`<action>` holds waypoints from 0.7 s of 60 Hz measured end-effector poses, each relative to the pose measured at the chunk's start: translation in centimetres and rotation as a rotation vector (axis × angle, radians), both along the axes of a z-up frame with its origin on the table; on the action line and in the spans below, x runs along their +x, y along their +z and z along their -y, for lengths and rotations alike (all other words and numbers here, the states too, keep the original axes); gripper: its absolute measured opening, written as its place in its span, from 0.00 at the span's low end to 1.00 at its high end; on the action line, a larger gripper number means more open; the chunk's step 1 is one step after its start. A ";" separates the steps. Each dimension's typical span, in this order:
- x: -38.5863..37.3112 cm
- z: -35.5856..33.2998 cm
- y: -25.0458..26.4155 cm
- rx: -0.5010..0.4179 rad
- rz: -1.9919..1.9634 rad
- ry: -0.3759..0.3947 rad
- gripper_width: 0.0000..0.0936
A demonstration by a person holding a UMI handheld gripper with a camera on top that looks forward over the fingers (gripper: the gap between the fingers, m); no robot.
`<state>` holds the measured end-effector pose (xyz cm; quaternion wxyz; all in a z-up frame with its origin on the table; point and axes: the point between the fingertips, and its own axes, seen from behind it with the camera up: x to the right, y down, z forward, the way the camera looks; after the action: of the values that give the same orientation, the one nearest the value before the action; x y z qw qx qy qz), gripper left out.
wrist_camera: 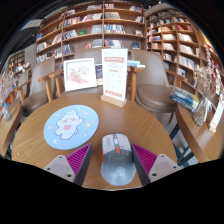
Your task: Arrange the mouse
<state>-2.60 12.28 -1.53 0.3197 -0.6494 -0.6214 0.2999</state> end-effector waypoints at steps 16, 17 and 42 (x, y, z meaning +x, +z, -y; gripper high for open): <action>-0.1 -1.0 1.5 0.015 -0.019 -0.035 0.47; -0.1 -1.0 2.2 0.014 -0.028 -0.038 0.47; -8.6 9.1 10.7 -0.050 -0.116 0.079 0.47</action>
<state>-11.19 3.20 9.21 0.3266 -0.6138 -0.6193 0.3649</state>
